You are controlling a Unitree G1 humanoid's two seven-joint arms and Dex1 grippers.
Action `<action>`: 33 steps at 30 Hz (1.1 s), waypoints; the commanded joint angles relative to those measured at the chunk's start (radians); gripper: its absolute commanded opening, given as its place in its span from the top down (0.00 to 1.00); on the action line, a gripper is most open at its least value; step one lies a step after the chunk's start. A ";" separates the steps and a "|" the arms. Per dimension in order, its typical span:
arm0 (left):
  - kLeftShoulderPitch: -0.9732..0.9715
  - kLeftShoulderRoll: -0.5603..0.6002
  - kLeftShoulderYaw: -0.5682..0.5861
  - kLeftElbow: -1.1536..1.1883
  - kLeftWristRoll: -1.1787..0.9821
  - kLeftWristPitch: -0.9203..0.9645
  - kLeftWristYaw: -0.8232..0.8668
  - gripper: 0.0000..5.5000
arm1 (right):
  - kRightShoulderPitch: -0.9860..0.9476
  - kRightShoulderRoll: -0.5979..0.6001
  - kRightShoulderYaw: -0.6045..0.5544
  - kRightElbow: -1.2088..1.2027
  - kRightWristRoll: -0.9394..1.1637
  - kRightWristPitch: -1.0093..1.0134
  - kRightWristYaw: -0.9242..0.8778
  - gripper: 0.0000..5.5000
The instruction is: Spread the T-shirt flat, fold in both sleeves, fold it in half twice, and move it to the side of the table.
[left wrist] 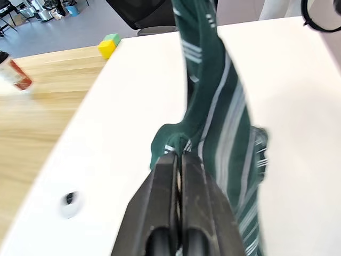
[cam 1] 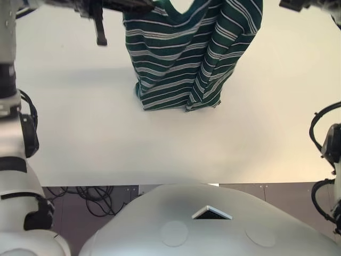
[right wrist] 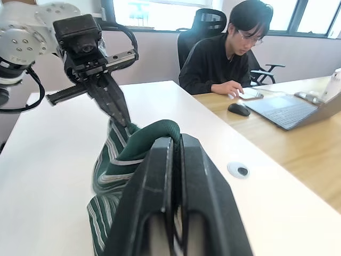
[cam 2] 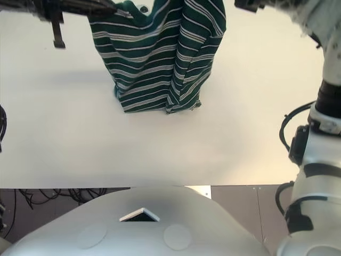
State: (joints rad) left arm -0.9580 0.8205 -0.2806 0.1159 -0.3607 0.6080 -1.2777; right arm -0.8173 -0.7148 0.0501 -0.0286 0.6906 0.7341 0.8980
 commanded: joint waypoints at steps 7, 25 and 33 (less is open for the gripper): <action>-0.535 -0.205 -0.106 0.936 0.392 -0.546 -0.010 0.99 | -0.478 0.137 0.224 0.743 -0.447 -0.486 0.281 1.00; -0.836 -0.310 -0.099 1.245 0.793 -0.716 0.829 0.99 | -0.954 0.291 0.296 1.332 -1.023 -1.202 -0.391 1.00; -0.823 -0.312 -0.102 1.251 0.869 -0.759 0.878 0.99 | -0.973 0.298 0.279 1.350 -1.072 -1.275 -0.420 1.00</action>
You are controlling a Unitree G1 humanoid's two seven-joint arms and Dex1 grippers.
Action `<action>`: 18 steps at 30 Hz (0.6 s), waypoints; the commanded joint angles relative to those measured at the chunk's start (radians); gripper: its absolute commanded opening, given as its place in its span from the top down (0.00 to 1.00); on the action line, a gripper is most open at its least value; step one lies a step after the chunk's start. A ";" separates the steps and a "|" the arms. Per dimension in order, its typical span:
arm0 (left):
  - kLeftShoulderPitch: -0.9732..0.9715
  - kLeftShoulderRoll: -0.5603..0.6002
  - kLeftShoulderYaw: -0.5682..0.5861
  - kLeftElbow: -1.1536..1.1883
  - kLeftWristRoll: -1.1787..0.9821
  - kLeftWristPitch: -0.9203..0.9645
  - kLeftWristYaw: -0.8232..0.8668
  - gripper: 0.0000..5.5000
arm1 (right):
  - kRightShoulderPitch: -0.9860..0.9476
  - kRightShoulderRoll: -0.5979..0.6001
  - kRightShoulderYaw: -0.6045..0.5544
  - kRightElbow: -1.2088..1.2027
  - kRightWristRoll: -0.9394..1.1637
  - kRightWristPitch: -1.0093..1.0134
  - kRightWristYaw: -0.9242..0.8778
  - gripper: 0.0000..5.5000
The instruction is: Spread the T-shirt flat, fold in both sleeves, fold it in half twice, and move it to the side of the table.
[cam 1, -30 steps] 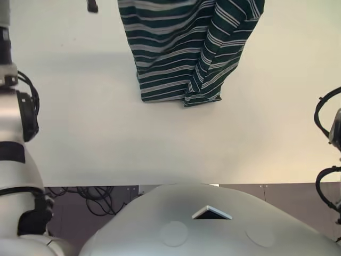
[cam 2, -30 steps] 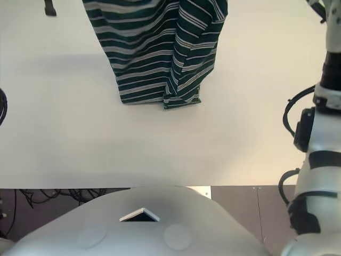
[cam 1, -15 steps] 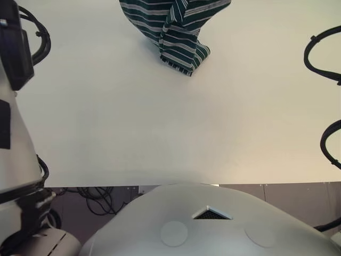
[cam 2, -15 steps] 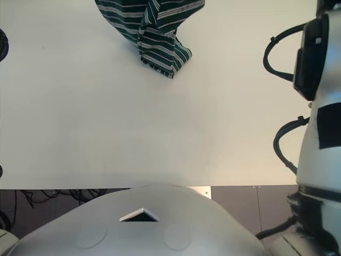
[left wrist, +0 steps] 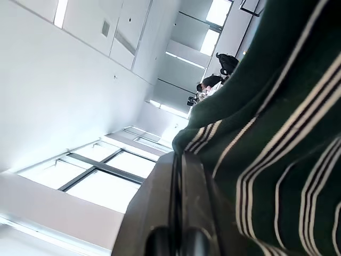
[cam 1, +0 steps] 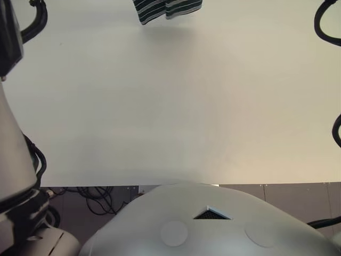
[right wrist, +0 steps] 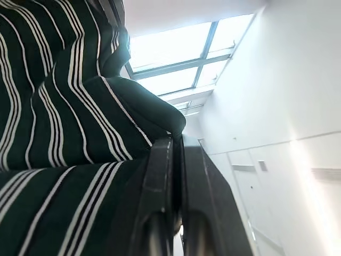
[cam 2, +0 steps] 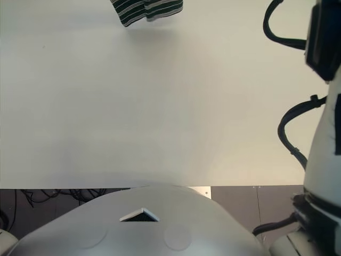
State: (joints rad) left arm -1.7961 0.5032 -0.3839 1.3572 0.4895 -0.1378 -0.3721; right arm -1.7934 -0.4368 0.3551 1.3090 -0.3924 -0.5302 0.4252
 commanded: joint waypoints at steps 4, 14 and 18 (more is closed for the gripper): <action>0.065 0.014 0.001 0.008 0.028 -0.039 -0.082 0.99 | 0.070 0.023 -0.109 0.009 0.110 0.000 0.292 1.00; 0.109 0.092 0.001 -0.045 0.028 -0.140 -0.341 0.99 | 0.161 0.033 -0.284 -0.088 0.351 0.191 0.801 1.00; 0.243 0.134 0.050 -0.195 -0.089 -0.155 -0.661 0.99 | 0.341 0.035 -0.320 -0.336 0.479 0.383 0.938 1.00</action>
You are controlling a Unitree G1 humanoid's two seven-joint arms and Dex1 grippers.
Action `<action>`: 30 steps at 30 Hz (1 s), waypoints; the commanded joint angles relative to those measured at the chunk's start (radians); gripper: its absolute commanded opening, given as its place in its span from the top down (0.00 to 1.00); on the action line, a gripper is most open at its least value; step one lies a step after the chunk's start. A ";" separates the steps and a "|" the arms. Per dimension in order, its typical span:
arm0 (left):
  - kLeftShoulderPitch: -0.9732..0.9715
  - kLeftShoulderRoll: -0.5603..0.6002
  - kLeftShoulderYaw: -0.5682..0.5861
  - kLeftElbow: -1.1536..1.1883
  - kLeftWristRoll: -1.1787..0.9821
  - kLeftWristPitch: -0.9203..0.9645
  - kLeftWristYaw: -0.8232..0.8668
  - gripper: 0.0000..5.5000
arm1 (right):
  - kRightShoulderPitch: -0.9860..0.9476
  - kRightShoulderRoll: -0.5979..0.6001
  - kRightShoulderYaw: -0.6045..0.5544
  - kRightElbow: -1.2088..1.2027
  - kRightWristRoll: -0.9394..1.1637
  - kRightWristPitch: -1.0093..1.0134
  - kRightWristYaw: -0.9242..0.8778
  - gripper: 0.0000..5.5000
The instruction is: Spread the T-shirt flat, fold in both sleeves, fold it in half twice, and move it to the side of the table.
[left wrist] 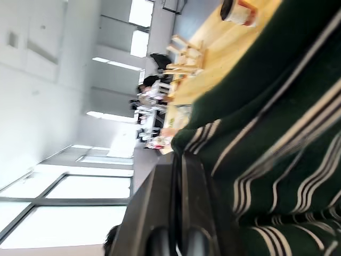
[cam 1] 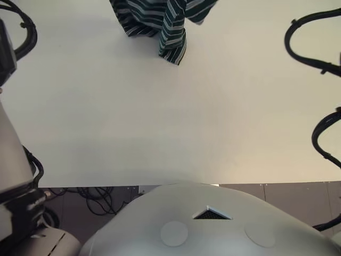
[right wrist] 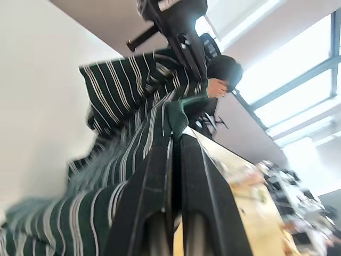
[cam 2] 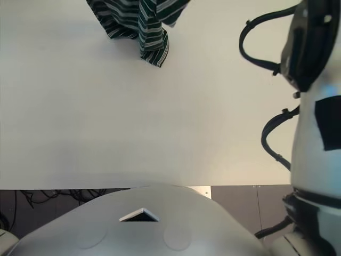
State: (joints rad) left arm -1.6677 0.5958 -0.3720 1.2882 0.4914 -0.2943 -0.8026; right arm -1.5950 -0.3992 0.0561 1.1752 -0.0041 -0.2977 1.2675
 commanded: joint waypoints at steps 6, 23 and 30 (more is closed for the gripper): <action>0.684 0.246 0.133 -1.066 -0.475 0.570 -0.700 0.99 | 0.686 -0.143 -0.042 -1.034 0.335 0.747 0.113 1.00; 1.408 0.513 0.327 -1.983 -1.066 1.314 -0.655 0.99 | 1.467 -0.108 -0.250 -1.946 1.044 1.472 -0.349 1.00; 1.646 0.571 0.250 -2.008 -1.001 1.182 -0.563 0.86 | 1.617 -0.164 -0.182 -1.921 0.992 1.419 -0.450 0.87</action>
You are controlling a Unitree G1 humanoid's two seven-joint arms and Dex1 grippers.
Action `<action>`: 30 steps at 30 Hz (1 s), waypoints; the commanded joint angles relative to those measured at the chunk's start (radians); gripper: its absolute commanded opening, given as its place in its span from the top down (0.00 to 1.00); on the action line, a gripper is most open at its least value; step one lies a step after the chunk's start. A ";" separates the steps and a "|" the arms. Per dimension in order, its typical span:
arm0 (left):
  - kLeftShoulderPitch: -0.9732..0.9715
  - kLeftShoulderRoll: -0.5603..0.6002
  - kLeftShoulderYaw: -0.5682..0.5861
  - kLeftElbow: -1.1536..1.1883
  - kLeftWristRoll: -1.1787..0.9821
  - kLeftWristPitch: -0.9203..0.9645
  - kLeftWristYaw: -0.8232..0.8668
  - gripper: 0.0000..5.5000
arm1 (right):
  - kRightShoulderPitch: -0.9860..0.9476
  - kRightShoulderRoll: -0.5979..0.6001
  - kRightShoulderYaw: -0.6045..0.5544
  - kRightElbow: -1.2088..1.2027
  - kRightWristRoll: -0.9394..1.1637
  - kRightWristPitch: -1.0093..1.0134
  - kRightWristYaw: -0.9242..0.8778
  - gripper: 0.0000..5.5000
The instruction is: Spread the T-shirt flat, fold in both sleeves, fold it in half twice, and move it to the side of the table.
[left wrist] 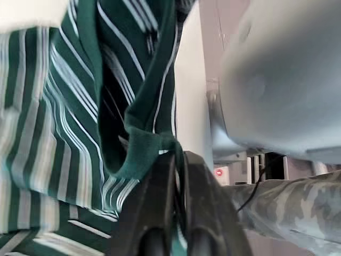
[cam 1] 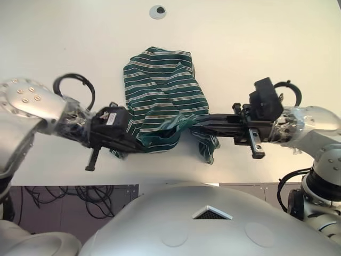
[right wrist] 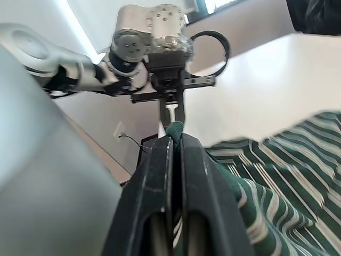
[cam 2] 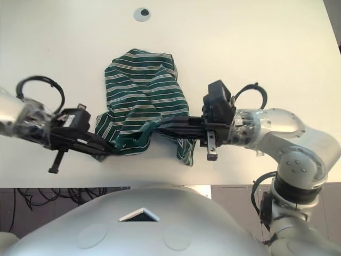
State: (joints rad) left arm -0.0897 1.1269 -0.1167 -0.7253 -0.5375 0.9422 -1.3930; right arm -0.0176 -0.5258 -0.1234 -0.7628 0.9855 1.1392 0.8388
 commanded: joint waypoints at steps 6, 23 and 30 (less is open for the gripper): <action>0.094 0.098 0.070 0.081 0.003 -0.119 0.000 0.69 | 0.059 -0.211 -0.129 0.099 0.134 0.016 0.080 0.68; -0.300 -0.495 -0.256 0.806 0.581 -0.437 0.686 0.55 | -0.531 0.200 0.378 1.277 -0.789 -0.882 -0.158 0.58; -0.310 -0.528 -0.257 0.835 0.606 -0.454 0.669 0.55 | -0.611 0.258 0.392 1.569 -0.905 -1.067 -0.110 0.58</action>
State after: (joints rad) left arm -0.3930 0.6029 -0.3721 0.0999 0.0590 0.4950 -0.7165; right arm -0.5993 -0.2770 0.2625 0.7721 0.1124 0.1061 0.7175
